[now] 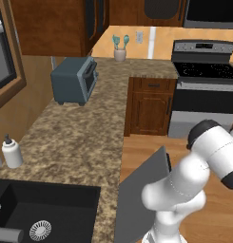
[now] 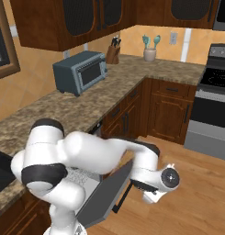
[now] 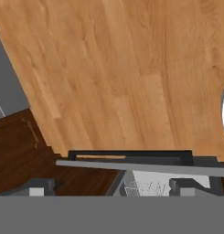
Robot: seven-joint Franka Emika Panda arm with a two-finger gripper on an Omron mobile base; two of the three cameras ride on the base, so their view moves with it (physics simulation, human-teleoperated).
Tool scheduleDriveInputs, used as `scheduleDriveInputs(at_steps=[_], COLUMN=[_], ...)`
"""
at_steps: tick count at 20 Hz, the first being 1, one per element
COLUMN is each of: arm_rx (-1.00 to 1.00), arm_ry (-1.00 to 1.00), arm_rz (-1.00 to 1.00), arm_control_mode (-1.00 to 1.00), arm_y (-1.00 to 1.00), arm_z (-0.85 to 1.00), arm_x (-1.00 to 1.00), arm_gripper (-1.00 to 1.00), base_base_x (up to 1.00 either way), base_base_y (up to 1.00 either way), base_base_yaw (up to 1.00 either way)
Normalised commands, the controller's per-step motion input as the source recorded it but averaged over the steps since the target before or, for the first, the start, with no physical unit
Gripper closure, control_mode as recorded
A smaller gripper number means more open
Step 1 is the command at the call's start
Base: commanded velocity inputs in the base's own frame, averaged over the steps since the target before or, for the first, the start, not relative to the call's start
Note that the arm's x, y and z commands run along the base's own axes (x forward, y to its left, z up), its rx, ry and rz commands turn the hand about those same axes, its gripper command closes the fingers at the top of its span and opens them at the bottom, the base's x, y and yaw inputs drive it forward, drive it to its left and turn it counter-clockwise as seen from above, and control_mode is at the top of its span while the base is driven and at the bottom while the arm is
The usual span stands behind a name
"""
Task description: Pick up the cup and bowl from the counter, place them in the dishwasher, and close the dishwasher door.
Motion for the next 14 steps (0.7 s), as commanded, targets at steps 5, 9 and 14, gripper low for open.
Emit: scheduleDriveInputs(at_steps=[5,9,14], arm_rx=[0.23,0.39,0.33], arm_ry=[0.01,0.06,0.02], arm_rz=[0.15,0.18,0.2], arm_control_mode=[-1.0,-1.0,-1.0], arm_y=[-0.06,0.0,-0.03], arm_z=[-0.75,-0.92,-0.37], arm_x=[-0.17,-0.19,-0.55], arm_gripper=[-1.0,-1.0,-1.0], base_base_x=[0.0,0.0,0.0], base_base_y=[0.0,0.0,0.0], base_base_yaw=[0.0,0.0,0.0])
